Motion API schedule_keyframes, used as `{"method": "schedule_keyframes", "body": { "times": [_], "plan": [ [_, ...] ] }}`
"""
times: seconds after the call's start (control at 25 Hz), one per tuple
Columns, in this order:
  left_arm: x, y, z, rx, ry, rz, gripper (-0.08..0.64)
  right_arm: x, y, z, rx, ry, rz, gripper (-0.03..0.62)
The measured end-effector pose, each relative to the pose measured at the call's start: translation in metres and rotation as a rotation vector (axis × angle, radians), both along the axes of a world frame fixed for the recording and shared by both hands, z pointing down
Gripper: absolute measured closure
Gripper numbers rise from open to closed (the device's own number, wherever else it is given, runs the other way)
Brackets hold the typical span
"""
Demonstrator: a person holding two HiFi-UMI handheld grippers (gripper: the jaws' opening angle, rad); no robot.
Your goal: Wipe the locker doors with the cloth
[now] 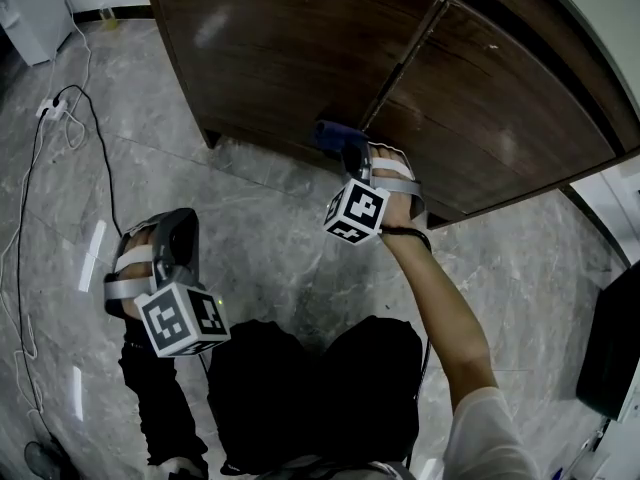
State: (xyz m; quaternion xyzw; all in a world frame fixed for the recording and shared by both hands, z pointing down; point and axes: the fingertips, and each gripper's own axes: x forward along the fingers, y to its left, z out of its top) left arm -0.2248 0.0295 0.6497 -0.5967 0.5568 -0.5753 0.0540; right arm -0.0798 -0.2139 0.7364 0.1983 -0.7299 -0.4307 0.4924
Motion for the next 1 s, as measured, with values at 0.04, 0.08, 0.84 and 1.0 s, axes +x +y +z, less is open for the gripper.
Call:
{"method": "schedule_keyframes", "body": {
  "times": [0.04, 0.08, 0.84, 1.0],
  "plan": [
    [-0.001, 0.001, 0.001, -0.002, 0.001, -0.002, 0.558, 0.0, 0.0, 0.011, -0.015, 0.01, 0.008, 0.523],
    [-0.002, 0.001, 0.002, -0.002, 0.003, -0.005, 0.558, -0.001, 0.0, 0.022, -0.031, 0.02, 0.015, 0.523],
    [-0.01, 0.005, -0.003, 0.02, 0.019, -0.024, 0.558, -0.045, 0.006, -0.066, 0.081, -0.011, -0.036, 0.523],
    [-0.007, 0.001, -0.009, 0.047, 0.029, -0.02, 0.558, -0.06, 0.004, -0.14, 0.184, -0.093, -0.069, 0.523]
  ]
}}
